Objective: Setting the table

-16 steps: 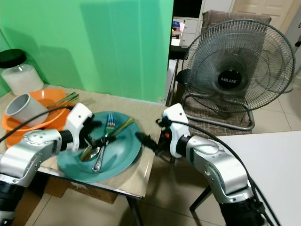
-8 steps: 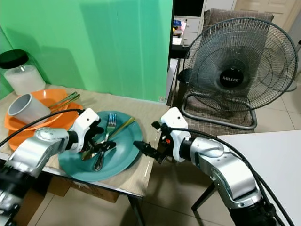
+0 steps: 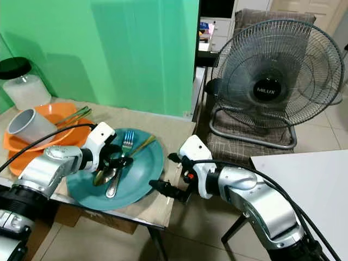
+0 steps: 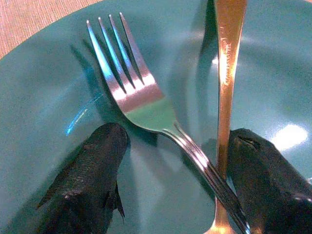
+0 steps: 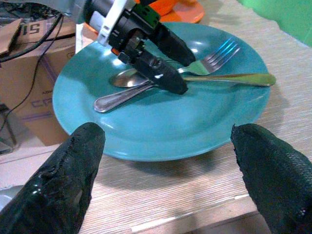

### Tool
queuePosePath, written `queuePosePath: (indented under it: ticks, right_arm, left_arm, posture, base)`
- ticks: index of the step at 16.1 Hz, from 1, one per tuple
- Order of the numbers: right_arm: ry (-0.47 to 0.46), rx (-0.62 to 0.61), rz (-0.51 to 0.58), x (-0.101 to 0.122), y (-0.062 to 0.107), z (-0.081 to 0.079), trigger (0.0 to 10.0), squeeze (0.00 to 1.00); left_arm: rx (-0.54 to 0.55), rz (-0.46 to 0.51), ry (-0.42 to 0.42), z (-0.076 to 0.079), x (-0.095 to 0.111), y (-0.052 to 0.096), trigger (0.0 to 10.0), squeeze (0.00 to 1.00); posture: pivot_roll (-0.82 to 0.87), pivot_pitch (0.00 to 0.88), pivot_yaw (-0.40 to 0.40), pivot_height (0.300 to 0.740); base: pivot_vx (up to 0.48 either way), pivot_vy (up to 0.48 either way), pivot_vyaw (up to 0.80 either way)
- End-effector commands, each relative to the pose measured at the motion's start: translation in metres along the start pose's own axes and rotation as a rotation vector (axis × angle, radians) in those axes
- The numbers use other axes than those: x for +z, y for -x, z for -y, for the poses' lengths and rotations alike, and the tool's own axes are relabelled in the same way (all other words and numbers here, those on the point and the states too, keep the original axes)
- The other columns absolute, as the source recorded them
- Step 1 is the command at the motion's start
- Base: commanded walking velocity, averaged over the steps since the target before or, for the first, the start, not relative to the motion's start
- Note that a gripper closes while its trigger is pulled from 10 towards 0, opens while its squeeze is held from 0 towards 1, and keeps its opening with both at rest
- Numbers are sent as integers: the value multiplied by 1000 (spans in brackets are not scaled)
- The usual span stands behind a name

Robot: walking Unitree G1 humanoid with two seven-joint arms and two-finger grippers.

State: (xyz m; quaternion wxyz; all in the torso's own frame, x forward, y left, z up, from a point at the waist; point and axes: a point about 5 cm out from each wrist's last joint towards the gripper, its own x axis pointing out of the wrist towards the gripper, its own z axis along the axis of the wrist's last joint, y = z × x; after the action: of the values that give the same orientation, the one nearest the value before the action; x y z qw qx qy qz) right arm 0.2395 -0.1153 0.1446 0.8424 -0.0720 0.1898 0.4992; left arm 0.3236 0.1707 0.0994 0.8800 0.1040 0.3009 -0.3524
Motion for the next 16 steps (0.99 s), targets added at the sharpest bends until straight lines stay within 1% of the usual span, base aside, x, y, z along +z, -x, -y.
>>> queuePosePath:
  ticks: [1, 6, 16]
  right_arm:
    - [18, 17, 9, 3, 1, -2, 10000, 0]
    - [37, 40, 5, 5, 1, -1, 10000, 0]
    - [50, 62, 0, 7, 0, -1, 10000, 0]
  left_arm:
    - [19, -18, 11, -4, -3, 0, 0, 0]
    - [37, -7, 9, -8, -3, 2, 0, 0]
    - [39, 9, 21, -9, -4, 5, 0, 0]
  posture:
    - [-106, 0, 56, 740]
    - [-100, 0, 42, 740]
    - [-91, 0, 29, 740]
  base:
    - [0, 0, 0]
    - [0, 0, 0]
    - [0, 0, 0]
